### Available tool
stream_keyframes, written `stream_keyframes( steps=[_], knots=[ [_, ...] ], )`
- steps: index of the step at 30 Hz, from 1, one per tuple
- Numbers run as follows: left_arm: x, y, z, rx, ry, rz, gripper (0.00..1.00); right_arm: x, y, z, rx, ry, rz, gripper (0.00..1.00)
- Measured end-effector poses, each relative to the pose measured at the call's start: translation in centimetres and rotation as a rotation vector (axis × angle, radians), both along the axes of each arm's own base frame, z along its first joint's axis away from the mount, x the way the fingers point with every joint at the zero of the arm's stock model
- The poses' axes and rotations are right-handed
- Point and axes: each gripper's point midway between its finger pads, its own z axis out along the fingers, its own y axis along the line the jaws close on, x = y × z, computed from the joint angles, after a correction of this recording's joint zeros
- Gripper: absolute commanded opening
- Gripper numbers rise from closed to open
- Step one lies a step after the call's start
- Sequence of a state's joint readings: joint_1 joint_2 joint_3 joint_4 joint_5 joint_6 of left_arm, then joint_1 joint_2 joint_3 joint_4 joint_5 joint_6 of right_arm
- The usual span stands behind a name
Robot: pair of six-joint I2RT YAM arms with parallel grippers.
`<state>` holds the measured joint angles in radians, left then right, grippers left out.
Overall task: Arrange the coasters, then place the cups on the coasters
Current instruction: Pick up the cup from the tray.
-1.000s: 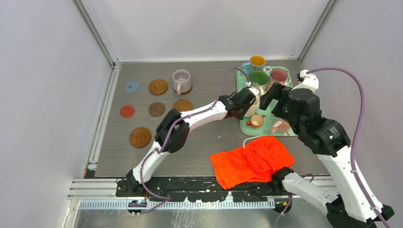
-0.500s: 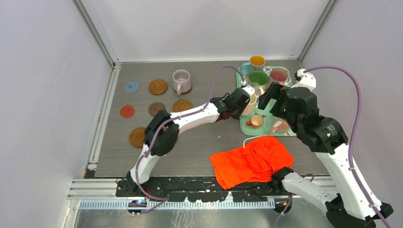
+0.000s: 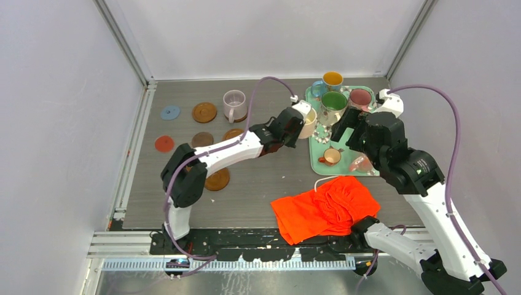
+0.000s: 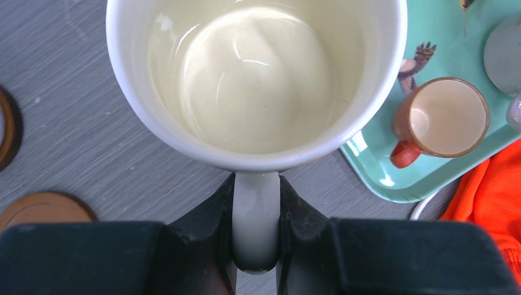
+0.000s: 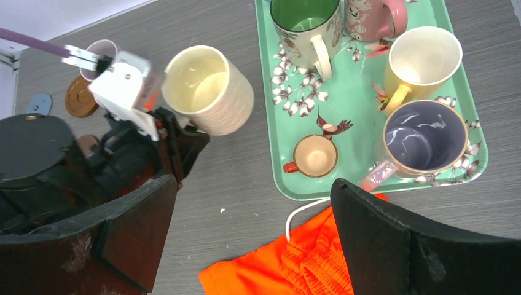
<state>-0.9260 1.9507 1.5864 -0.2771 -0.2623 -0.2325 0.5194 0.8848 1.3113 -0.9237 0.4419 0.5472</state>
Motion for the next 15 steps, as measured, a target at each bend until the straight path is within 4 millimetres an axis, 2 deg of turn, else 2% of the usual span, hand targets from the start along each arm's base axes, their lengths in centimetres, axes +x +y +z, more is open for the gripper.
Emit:
stream_keyframes(
  steps=[7, 15],
  knots=[
    [1.6, 5.1, 2.5, -0.045, -0.027, 0.101, 0.0, 0.5, 0.4, -0.2, -0.003, -0.001, 0.011, 1.0],
    [5.7, 12.4, 6.0, -0.101, -0.088, 0.274, 0.0, 0.7, 0.6, -0.5, -0.012, 0.004, 0.02, 1.0]
  ],
)
